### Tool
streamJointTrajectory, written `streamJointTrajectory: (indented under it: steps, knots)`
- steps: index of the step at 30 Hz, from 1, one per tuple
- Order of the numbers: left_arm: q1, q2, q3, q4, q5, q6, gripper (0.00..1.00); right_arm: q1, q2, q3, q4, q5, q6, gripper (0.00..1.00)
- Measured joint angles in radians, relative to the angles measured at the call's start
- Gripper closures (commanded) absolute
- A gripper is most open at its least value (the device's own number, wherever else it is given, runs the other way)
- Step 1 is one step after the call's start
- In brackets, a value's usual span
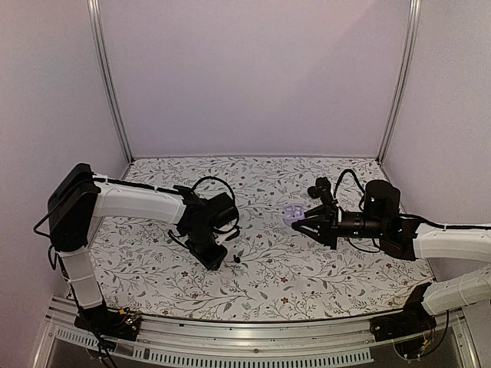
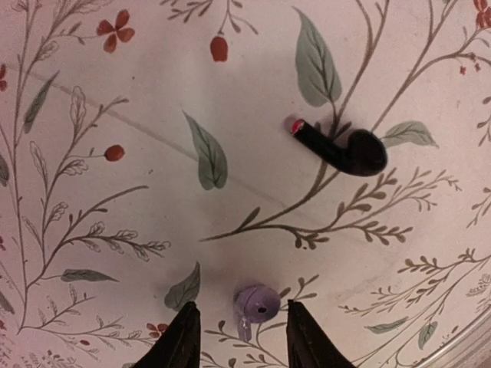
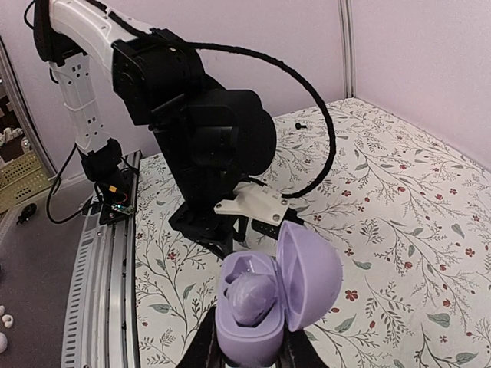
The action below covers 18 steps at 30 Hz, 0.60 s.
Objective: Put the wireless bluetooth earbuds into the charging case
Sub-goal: Pick up the left earbud from the center of the board.
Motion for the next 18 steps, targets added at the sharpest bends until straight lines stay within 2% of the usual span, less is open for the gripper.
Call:
streamJointTrajectory:
  steps: [10, 18]
  knots:
    - [-0.010, 0.075, 0.067, -0.049, -0.012, 0.061, 0.66, 0.000, -0.012, -0.011, -0.002, 0.004, 0.000, 1.00]
    - [-0.017, 0.097, 0.096, -0.090, -0.011, 0.091, 0.77, 0.000, -0.016, -0.018, -0.003, 0.005, 0.000, 1.00]
